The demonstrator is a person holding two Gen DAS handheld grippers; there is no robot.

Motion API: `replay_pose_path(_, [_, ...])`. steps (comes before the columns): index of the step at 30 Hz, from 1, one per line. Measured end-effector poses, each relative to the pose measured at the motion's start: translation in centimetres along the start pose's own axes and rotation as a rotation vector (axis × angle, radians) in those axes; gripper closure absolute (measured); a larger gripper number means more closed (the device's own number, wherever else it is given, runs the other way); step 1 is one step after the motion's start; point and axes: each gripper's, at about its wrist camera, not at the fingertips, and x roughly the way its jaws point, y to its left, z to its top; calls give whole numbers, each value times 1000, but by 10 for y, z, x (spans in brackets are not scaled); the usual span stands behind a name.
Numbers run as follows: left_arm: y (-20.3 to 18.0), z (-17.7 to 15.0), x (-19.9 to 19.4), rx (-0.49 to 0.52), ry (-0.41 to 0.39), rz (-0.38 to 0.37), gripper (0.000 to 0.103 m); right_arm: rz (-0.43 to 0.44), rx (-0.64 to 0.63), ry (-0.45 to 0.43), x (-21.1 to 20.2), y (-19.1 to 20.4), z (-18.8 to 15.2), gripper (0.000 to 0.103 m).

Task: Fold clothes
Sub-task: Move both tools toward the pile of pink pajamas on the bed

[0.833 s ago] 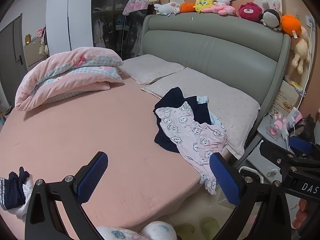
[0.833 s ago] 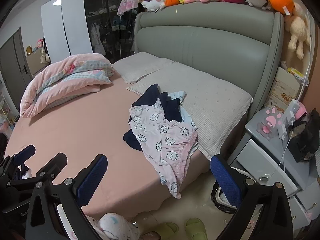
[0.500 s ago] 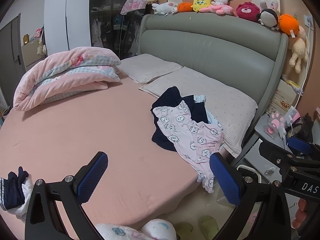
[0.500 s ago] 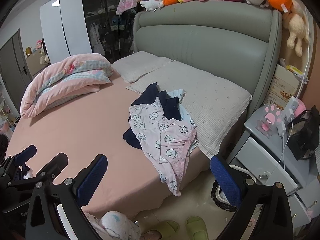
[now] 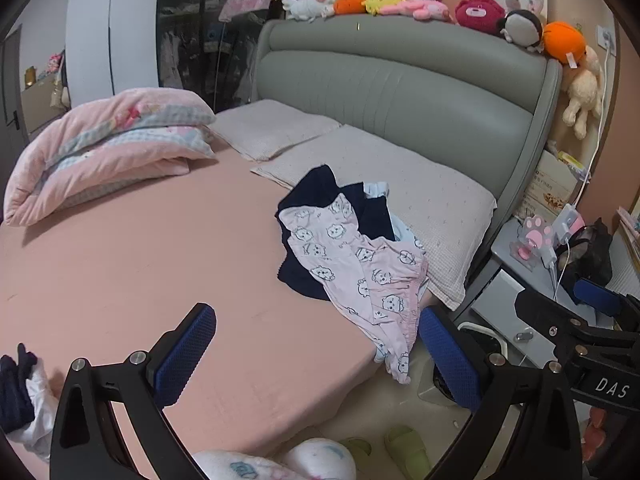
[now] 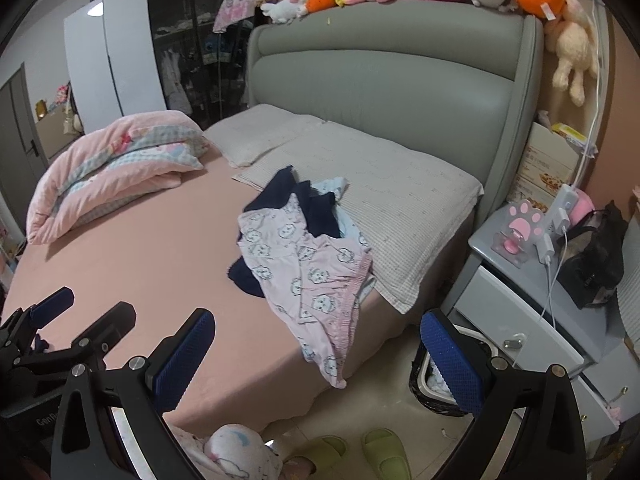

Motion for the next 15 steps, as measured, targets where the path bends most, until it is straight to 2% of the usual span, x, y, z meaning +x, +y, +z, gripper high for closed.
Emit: replay_pose_path(15, [-1, 9, 52, -10, 77, 13, 0, 6, -9, 76, 52, -1, 11, 0])
